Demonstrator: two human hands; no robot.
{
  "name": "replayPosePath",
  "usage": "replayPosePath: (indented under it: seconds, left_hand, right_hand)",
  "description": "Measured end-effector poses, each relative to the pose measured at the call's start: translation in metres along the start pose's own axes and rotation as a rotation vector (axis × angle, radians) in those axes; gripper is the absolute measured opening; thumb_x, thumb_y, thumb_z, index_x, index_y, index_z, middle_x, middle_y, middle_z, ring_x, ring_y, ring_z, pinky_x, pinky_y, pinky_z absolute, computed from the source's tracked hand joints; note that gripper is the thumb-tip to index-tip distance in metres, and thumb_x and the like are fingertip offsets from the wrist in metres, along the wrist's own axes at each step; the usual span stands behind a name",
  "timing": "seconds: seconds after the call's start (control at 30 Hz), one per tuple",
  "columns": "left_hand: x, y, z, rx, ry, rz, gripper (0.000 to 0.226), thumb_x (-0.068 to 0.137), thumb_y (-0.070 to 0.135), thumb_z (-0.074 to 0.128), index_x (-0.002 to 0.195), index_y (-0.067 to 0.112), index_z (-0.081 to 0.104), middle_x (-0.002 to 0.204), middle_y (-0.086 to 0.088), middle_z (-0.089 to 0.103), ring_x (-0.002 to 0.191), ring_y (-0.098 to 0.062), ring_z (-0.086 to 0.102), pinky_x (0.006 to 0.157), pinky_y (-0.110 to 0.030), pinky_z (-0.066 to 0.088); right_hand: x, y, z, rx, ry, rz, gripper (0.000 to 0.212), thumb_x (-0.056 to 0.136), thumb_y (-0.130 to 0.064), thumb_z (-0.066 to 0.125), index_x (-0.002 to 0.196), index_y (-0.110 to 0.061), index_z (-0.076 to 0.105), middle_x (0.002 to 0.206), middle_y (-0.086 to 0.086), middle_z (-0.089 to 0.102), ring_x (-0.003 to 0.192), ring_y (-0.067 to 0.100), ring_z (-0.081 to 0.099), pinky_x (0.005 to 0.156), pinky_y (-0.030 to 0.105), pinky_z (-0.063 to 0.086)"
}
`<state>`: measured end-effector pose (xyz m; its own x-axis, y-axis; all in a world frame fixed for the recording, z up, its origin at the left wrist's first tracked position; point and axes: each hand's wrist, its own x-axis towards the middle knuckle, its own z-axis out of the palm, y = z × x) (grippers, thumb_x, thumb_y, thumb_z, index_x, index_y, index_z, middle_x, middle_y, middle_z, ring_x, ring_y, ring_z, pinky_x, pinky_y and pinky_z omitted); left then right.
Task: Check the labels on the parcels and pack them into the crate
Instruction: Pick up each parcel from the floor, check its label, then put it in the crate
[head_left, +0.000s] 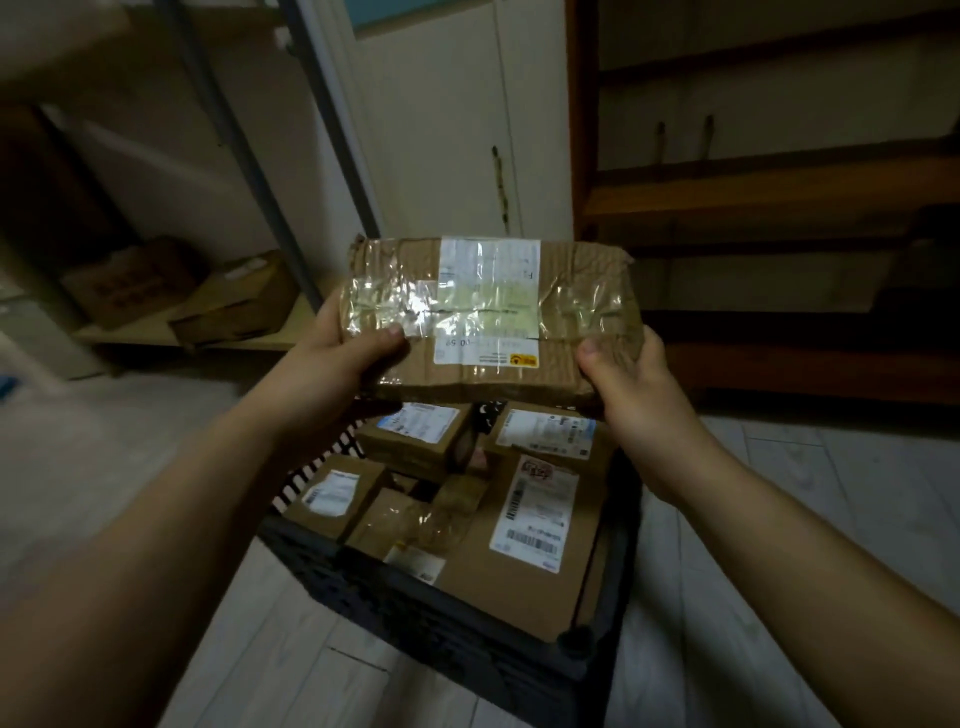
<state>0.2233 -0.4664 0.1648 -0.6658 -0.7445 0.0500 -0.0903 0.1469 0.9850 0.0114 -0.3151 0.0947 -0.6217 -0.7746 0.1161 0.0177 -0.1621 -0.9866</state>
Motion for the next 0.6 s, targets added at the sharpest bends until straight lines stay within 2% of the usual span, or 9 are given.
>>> replayPosePath:
  seconds: [0.1, 0.2, 0.3, 0.37, 0.4, 0.47, 0.53, 0.6]
  left_hand:
    - [0.006, 0.005, -0.006, -0.006, 0.019, -0.024, 0.053, 0.076, 0.032, 0.066, 0.120, 0.050, 0.043, 0.119, -0.003, 0.064, 0.097, -0.026, 0.068, 0.082, -0.053, 0.053]
    - [0.018, 0.012, -0.015, 0.000, -0.001, 0.007, 0.047, 0.084, 0.028, 0.064, 0.119, 0.048, 0.038, 0.113, -0.005, 0.062, 0.081, -0.020, 0.072, 0.063, -0.035, 0.058]
    - [0.029, 0.007, -0.033, -0.008, 0.012, 0.073, 0.059, 0.085, 0.027, 0.065, 0.131, 0.041, 0.031, 0.110, -0.002, 0.058, 0.074, -0.014, 0.071, 0.055, -0.025, 0.055]
    - [0.033, -0.002, -0.050, 0.002, 0.011, 0.093, 0.060, 0.084, 0.029, 0.066, 0.134, 0.034, 0.033, 0.111, -0.001, 0.059, 0.075, -0.012, 0.071, 0.055, -0.022, 0.055]
    - [0.035, -0.007, -0.060, 0.008, 0.016, 0.109, 0.055, 0.084, 0.030, 0.066, 0.132, 0.033, 0.038, 0.109, 0.000, 0.060, 0.074, -0.010, 0.071, 0.054, -0.020, 0.054]
    - [0.040, -0.019, -0.081, -0.013, 0.035, 0.141, 0.037, 0.084, 0.034, 0.065, 0.118, 0.037, 0.051, 0.102, 0.003, 0.066, 0.074, -0.008, 0.070, 0.053, -0.020, 0.054]
    - [0.047, -0.036, -0.099, -0.051, 0.013, 0.137, 0.023, 0.082, 0.037, 0.064, 0.101, 0.048, 0.057, 0.100, 0.007, 0.070, 0.079, -0.010, 0.071, 0.061, -0.027, 0.056]
    - [0.055, -0.053, -0.112, -0.112, 0.005, 0.108, 0.025, 0.083, 0.035, 0.062, 0.105, 0.045, 0.057, 0.106, 0.002, 0.068, 0.085, -0.015, 0.071, 0.068, -0.033, 0.057]
  right_hand:
    - [0.003, -0.009, 0.010, -0.044, 0.007, 0.009, 0.056, 0.088, -0.046, 0.057, 0.136, -0.035, 0.030, 0.117, -0.013, 0.057, 0.112, 0.015, 0.056, 0.100, 0.047, 0.043]
    - [0.005, -0.016, 0.018, -0.065, 0.056, 0.015, 0.062, 0.086, -0.049, 0.058, 0.139, -0.033, 0.029, 0.121, -0.009, 0.057, 0.114, 0.019, 0.055, 0.101, 0.048, 0.042]
    - [0.002, -0.019, 0.031, -0.135, 0.090, -0.005, 0.062, 0.086, -0.047, 0.059, 0.139, -0.035, 0.029, 0.116, -0.014, 0.057, 0.107, 0.011, 0.056, 0.090, 0.037, 0.046]
    - [-0.001, -0.017, 0.046, -0.174, 0.108, -0.004, 0.060, 0.086, -0.045, 0.059, 0.138, -0.034, 0.031, 0.107, -0.019, 0.058, 0.097, 0.002, 0.058, 0.075, 0.025, 0.046]
    - [-0.002, -0.015, 0.055, -0.192, 0.116, 0.006, 0.059, 0.086, -0.045, 0.059, 0.138, -0.034, 0.032, 0.107, -0.019, 0.058, 0.096, 0.002, 0.059, 0.075, 0.025, 0.046]
    - [-0.001, -0.008, 0.077, -0.233, 0.138, 0.030, 0.062, 0.086, -0.045, 0.060, 0.139, -0.033, 0.030, 0.116, -0.014, 0.058, 0.104, 0.009, 0.059, 0.087, 0.035, 0.049]
    - [0.007, -0.001, 0.099, -0.252, 0.155, 0.056, 0.063, 0.087, -0.042, 0.060, 0.140, -0.029, 0.029, 0.124, -0.007, 0.057, 0.109, 0.015, 0.058, 0.096, 0.042, 0.047]
    - [0.019, 0.000, 0.119, -0.253, 0.148, 0.092, 0.064, 0.088, -0.039, 0.061, 0.141, -0.028, 0.027, 0.126, -0.003, 0.056, 0.112, 0.019, 0.058, 0.100, 0.047, 0.045]
